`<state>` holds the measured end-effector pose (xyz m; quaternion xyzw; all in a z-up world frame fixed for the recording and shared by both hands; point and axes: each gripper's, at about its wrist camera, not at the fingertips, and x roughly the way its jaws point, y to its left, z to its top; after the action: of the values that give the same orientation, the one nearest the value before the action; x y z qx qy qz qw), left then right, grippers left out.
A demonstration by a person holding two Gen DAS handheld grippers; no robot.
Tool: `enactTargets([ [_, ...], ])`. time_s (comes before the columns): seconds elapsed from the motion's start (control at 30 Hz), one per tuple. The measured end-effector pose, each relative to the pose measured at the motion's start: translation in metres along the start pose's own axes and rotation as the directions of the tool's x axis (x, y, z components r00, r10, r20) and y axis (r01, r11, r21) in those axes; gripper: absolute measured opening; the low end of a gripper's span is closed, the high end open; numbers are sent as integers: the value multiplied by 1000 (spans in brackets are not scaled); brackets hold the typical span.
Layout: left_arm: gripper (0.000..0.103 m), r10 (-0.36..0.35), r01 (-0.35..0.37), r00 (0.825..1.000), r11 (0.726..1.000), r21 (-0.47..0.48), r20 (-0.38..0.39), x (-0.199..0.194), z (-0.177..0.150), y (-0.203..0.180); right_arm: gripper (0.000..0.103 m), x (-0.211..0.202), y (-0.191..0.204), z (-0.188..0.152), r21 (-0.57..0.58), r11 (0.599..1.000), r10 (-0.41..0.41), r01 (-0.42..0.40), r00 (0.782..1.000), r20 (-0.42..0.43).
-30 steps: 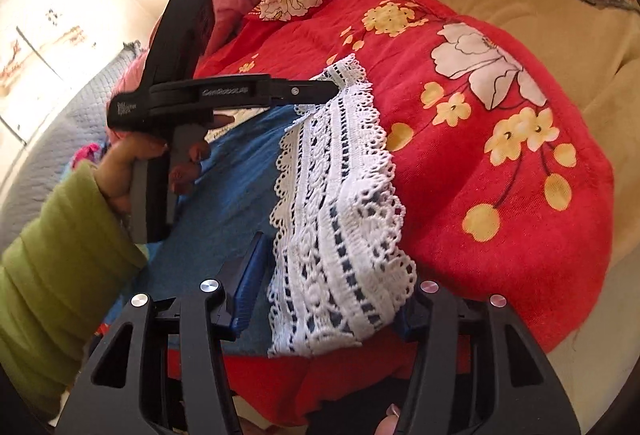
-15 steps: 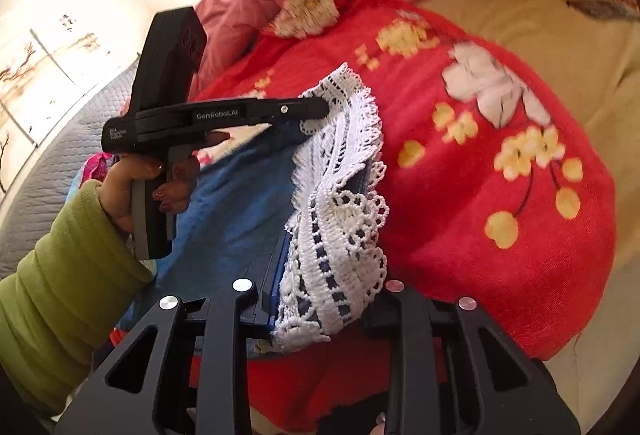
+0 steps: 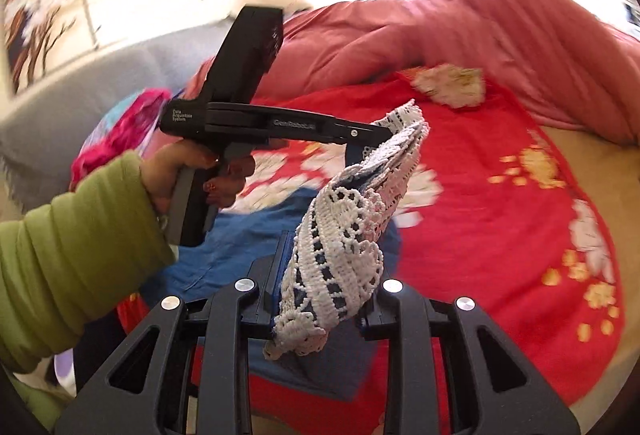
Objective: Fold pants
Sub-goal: 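Grasp the lace-trimmed hem with the left tool and lift it, then fold the lace hem over the leg with the left tool and lay it down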
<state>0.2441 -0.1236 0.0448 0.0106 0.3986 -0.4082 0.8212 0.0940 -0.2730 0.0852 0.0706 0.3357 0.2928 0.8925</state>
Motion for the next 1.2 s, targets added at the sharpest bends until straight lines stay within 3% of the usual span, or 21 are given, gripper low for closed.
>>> enactTargets([
  [0.2,11,56,-64,997,984,-166,-49,-11,-42,40,24,59,32,-16,-74,997,-8,-2,989,-145],
  [0.23,15,68,-75,997,977,-202,-40,-20,-46,45,24,65,37,-21,-93,996,-15,0,987,-163],
  [0.33,49,70,-68,998,957,-281,-2,-46,-56,55,27,73,50,-26,-163,986,-46,17,983,-179],
  [0.37,55,69,-58,997,947,-317,22,-57,-61,59,27,74,54,-26,-189,982,-62,28,983,-176],
  [0.47,65,43,8,994,892,-452,102,-83,-84,79,32,78,74,-35,-291,956,-98,47,981,-165],
  [0.5,66,32,41,990,861,-506,136,-90,-96,88,35,81,80,-39,-317,947,-102,44,981,-166],
  [0.57,68,3,97,985,821,-563,173,-91,-109,99,37,88,92,-49,-341,940,-80,12,979,-186],
  [0.63,70,-3,107,985,789,-605,170,-87,-122,107,51,98,103,-58,-372,928,-77,-5,976,-206],
  [0.7,70,35,44,993,784,-619,114,-79,-127,112,57,103,114,-65,-405,914,-71,-21,975,-210],
  [0.8,70,7,55,995,777,-627,97,-73,-132,116,66,94,120,-67,-393,917,-7,-74,980,-201],
  [0.93,70,5,47,996,804,-592,85,-69,-128,110,69,71,104,-63,-293,945,90,-144,977,-192],
  [0.97,63,3,48,996,811,-583,87,-68,-127,107,70,62,95,-61,-248,957,111,-152,979,-171],
  [1.1,51,50,-4,996,838,-546,71,-64,-122,99,74,43,52,-50,-86,991,93,-101,991,-93],
  [1.2,43,64,-32,997,832,-553,38,-53,-123,102,74,53,17,-40,-15,1000,12,-13,997,-76],
])
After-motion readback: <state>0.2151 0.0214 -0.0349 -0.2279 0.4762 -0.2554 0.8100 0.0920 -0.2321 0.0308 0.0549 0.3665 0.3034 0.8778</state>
